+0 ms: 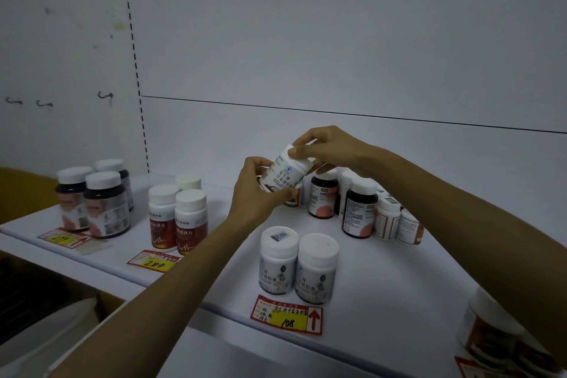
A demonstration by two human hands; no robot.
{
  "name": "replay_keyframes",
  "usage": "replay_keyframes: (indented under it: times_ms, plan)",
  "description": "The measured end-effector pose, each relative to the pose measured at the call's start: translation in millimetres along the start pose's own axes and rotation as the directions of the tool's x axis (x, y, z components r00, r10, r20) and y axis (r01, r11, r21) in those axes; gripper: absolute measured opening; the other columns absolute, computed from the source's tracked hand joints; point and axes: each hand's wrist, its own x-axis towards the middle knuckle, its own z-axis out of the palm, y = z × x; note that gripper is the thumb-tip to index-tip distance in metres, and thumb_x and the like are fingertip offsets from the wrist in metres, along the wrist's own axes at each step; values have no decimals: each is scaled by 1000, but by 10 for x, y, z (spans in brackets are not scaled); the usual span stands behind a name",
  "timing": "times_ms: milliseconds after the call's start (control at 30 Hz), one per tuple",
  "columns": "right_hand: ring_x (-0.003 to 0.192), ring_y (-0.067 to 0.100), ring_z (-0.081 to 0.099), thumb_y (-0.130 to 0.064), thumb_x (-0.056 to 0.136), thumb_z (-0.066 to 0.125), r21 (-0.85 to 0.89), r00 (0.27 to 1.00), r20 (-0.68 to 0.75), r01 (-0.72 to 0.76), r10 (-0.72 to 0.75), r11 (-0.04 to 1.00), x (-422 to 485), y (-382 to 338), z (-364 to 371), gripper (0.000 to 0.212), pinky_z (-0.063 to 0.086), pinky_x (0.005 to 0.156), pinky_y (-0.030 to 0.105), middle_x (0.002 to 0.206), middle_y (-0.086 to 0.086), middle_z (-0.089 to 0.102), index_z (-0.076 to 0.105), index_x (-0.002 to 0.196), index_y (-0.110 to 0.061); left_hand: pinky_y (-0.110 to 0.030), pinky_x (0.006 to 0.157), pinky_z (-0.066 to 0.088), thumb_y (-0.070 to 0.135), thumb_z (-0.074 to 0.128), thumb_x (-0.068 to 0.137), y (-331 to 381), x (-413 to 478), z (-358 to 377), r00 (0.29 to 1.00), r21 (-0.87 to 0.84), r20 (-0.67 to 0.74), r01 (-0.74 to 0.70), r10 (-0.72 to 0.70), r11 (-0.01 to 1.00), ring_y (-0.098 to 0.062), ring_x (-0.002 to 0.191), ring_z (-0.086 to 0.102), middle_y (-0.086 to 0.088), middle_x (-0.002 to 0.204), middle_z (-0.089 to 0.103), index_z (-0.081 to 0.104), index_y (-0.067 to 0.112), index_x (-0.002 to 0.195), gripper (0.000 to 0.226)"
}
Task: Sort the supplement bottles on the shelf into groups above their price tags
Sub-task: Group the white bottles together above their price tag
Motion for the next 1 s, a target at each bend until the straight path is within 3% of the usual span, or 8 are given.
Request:
replay_keyframes:
  times_ms: [267,467,600,700,867,1000]
  plan:
    - [74,16,68,-37,81,69,0,1000,-17,-5,5,1000,-21,32,41,31,56,80,37,96,1,67,65,103,-15,-9,63,47,20,76,73,-62,-29,-111,992,17,123,10,-12,1000,-6,94,53,7,110,53,47,20,116,52]
    - [73,15,68,-38,82,69,-24,1000,4,-1,1,1000,-6,32,86,29,56,80,36,93,-2,67,65,99,-16,-12,73,43,22,75,75,-149,-82,-140,991,18,131,25,-27,1000,-7,99,53,8,112,54,48,22,120,53]
    - [67,13,65,-40,80,70,-39,1000,-6,-10,9,999,-7,75,149,34,55,72,31,91,0,66,65,104,-15,-16,77,44,26,72,77,-191,-139,-164,985,9,161,65,-65,998,-10,105,53,7,116,54,45,22,124,54]
    - [71,14,67,-41,78,72,-183,999,17,-25,28,983,-39,160,253,38,54,60,22,93,-2,64,64,108,-18,-18,81,41,36,61,84,-205,-282,-226,977,-35,175,127,-120,991,-9,111,49,8,123,48,36,24,134,57]
    - [73,17,67,-45,77,71,-323,974,180,-72,136,944,-148,312,471,36,54,54,23,94,1,66,68,103,-19,-19,91,44,54,76,61,-352,-608,-441,951,18,306,42,-46,999,1,117,48,15,128,49,39,33,131,83]
    - [73,18,68,-52,82,63,-346,965,202,-91,168,934,-167,297,582,42,55,53,25,93,0,64,66,107,-18,-21,89,48,58,73,50,-395,-709,-488,921,115,387,6,-51,993,0,108,56,16,118,57,45,35,121,80]
